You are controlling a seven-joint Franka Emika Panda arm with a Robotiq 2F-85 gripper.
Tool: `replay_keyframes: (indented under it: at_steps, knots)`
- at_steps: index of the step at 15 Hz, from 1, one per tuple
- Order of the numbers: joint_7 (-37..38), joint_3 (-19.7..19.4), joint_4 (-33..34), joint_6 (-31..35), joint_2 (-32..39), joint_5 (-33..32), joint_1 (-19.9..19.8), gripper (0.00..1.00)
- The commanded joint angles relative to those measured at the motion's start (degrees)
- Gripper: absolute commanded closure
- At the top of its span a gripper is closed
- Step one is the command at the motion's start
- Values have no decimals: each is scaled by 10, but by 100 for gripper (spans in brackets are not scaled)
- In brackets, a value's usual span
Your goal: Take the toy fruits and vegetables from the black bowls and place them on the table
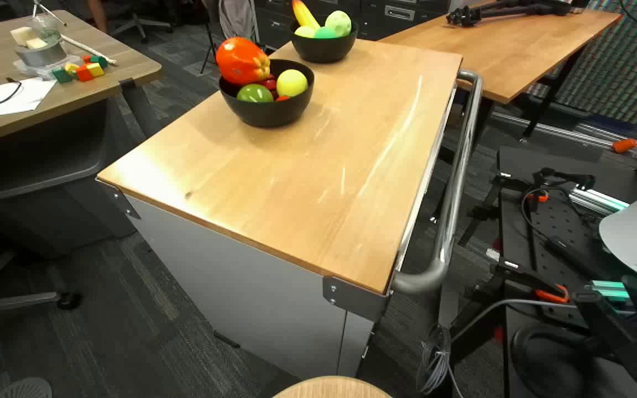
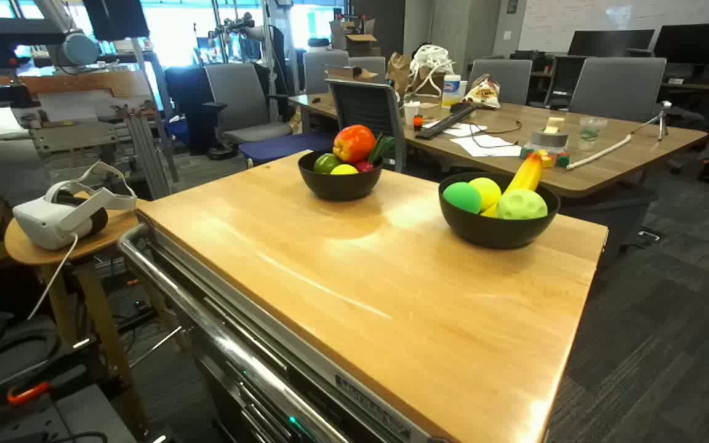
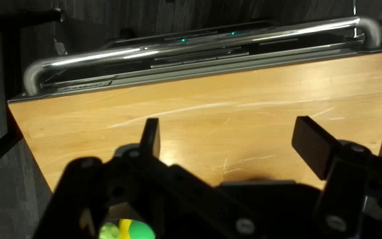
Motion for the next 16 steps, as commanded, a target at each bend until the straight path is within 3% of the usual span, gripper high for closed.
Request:
replay_keyframes:
  at_steps: [1,8,11,16]
  knots:
    - [1,-2,4,-1,1,-2,3,0]
    - [2,-2,11,0,-3,-2,3,0]
    - [51,9,-23,126,-22,2,-6,0]
    - [143,53,1,367,96,34,1,0]
